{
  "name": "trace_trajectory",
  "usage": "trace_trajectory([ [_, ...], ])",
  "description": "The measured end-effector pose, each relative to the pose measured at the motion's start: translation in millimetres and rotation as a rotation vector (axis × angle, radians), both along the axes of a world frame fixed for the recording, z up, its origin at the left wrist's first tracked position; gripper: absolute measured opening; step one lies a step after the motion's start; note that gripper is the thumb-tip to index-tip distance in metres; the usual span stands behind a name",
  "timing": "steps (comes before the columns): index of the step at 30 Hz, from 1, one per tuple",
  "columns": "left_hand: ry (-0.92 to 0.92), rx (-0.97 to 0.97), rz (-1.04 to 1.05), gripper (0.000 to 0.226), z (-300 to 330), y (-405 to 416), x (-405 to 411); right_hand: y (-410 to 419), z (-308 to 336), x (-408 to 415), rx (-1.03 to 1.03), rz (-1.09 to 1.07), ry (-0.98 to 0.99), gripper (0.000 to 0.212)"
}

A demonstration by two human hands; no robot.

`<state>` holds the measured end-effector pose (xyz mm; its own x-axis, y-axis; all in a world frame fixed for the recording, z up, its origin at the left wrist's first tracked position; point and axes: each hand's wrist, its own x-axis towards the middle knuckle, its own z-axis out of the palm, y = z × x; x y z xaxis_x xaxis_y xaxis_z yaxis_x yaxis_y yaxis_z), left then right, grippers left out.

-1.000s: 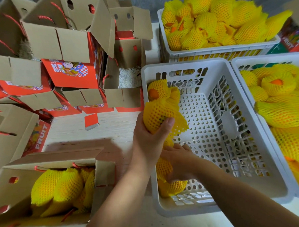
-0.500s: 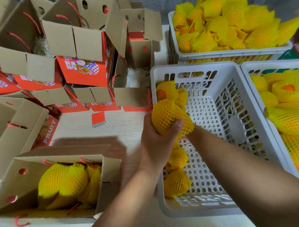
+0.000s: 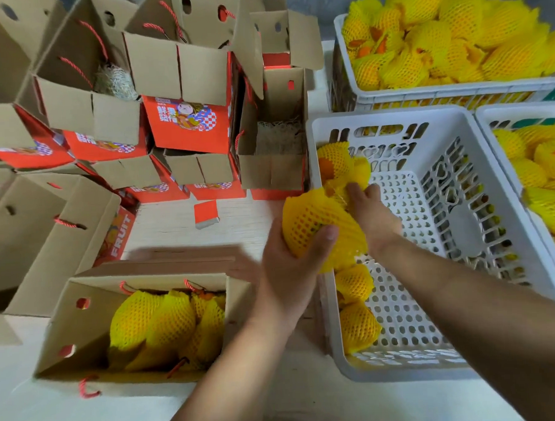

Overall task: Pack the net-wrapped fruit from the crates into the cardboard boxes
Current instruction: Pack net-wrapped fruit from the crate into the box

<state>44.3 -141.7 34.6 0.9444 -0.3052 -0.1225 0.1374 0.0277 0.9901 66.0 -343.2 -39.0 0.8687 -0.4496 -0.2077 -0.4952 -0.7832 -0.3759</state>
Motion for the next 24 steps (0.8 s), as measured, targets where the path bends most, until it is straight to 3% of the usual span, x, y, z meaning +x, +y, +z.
trace_trajectory([
  [3, 0.063, 0.041, 0.006, 0.067, 8, 65, 14, 7, 10, -26, -0.003, -0.017, -0.106, 0.076],
  [7, 0.081, 0.011, 0.036, 0.052, 22, 186, 43, 21, 20, -46, 0.074, -0.059, -0.255, 0.081],
  [11, 0.159, 0.285, -0.039, 0.051, 7, 280, 79, 46, 27, -50, -0.071, -0.209, -0.313, 0.076],
  [14, 0.126, 0.556, -0.223, 0.072, -14, 309, 91, 66, 38, -57, -0.141, -0.377, -0.317, 0.068],
  [16, 0.186, 0.657, -0.387, 0.073, -25, 318, 89, 78, 50, -64, -0.113, -0.421, -0.317, 0.071],
  [21, 0.102, 0.923, -0.681, 0.100, -45, 328, 88, 119, 84, -73, -0.124, -0.338, -0.343, 0.074],
  [24, -0.021, 1.009, -0.749, 0.096, -47, 333, 88, 169, 94, -67, -0.204, -0.284, -0.422, 0.079],
])
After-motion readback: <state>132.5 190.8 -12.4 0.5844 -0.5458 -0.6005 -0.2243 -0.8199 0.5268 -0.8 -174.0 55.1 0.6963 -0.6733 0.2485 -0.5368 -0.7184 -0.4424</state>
